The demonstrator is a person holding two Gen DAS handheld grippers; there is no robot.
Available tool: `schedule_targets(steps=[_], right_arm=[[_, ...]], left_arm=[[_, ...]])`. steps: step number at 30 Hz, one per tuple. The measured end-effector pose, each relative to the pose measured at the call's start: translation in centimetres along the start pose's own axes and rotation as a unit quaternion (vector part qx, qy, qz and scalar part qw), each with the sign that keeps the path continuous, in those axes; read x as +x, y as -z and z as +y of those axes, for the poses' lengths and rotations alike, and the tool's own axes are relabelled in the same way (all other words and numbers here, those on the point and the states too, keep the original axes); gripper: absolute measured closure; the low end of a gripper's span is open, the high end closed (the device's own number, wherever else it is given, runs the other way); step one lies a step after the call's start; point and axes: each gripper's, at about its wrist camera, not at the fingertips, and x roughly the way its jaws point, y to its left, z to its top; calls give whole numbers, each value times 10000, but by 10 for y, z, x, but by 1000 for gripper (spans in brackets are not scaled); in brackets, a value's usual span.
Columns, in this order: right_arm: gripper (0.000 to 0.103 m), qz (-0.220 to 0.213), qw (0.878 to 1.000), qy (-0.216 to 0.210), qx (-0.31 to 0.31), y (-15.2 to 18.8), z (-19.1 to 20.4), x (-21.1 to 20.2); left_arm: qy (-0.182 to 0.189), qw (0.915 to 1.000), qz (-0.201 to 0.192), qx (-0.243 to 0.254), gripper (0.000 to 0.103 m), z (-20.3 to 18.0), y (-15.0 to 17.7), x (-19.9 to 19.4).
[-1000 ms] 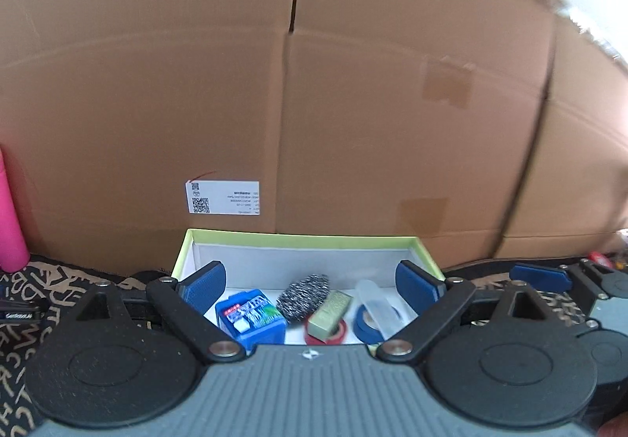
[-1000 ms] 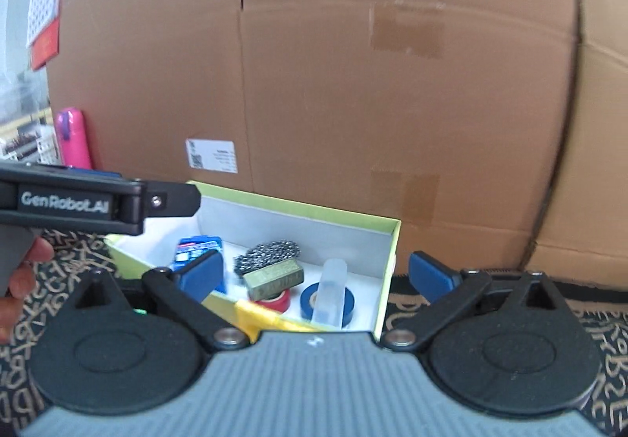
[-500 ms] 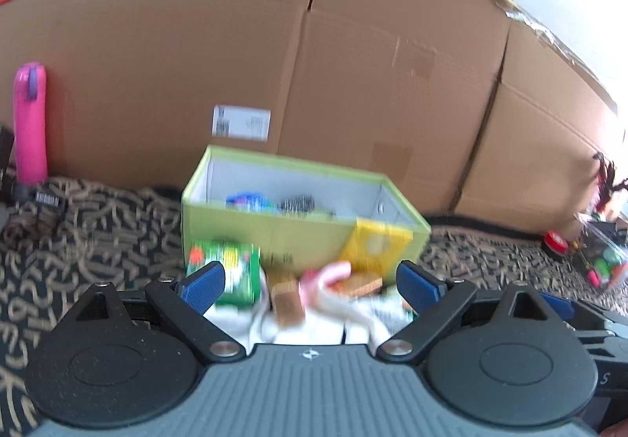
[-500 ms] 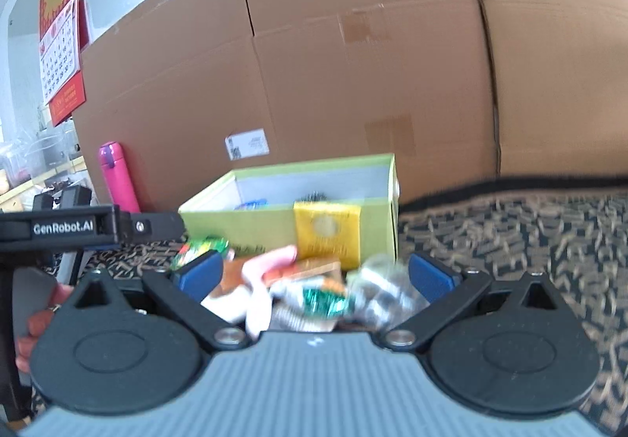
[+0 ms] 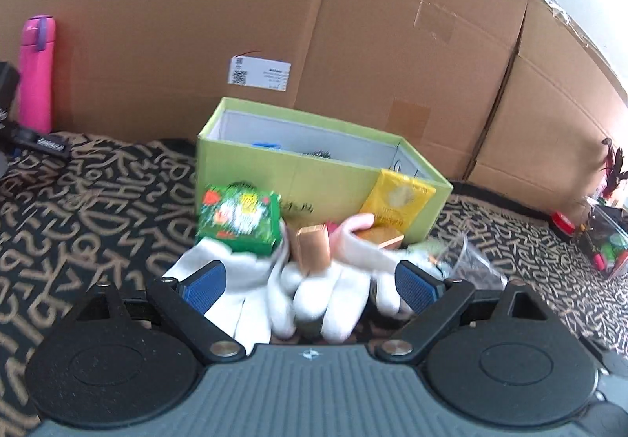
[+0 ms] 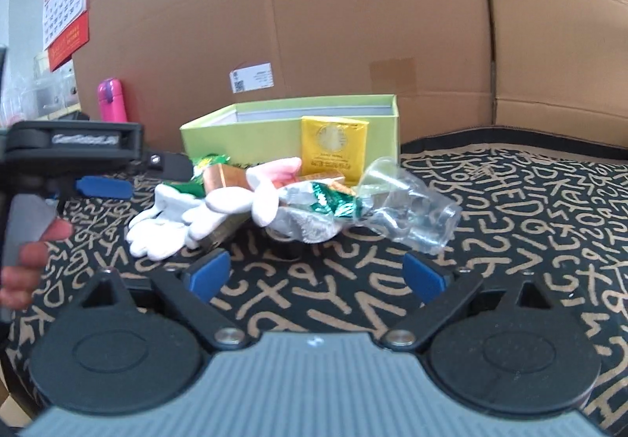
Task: Organize objects
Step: 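Grasp the small brown box with the left tool, then grasp the clear plastic cup with the right tool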
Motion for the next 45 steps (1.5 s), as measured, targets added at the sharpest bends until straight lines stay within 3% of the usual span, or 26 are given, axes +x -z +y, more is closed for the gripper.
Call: schedule_targets(steps=[4, 7, 13, 15, 18, 24, 29, 31, 34, 36, 40, 42, 45], right_arm=[[8, -29, 9999, 126, 52, -2, -11, -2], [9, -5, 9998, 218, 35, -1, -19, -1], [11, -11, 9996, 211, 162, -6, -28, 2], [11, 0, 9997, 217, 142, -6, -29, 1], [12, 41, 9997, 232, 89, -7, -31, 3], [13, 87, 9977, 410, -536, -23, -40, 22], [15, 296, 9944, 444, -908, -33, -56, 54], [23, 425, 9947, 357, -862, -34, -61, 66], [51, 610, 9958, 249, -640, -33, -64, 76], [54, 680, 9961, 280, -497, -31, -62, 71], [58, 772, 9957, 271, -432, -27, -53, 45], [58, 952, 9944, 307, -331, -24, -47, 30], [58, 1245, 9920, -8, -215, -17, -35, 11]], left_arm=[[71, 9998, 132, -137, 19, 3, -14, 26], [122, 9990, 246, -359, 33, 5, -22, 43], [28, 9990, 431, -147, 54, -1, -27, 74], [93, 9983, 542, -196, 70, 4, -26, 79], [109, 9982, 571, -137, 76, 10, -26, 74], [542, 9959, 625, 366, 79, 16, -18, 24], [823, 9937, 646, 409, 79, 31, 4, -28], [787, 9935, 757, 335, 79, 34, 14, -34], [665, 9950, 706, 221, 79, 35, 21, -35], [590, 9960, 643, 197, 77, 34, 21, -31], [558, 9950, 780, 282, 66, 30, 23, -19], [415, 9956, 744, 384, 53, 28, 28, -21], [305, 9959, 753, 394, 48, 29, 34, -28]])
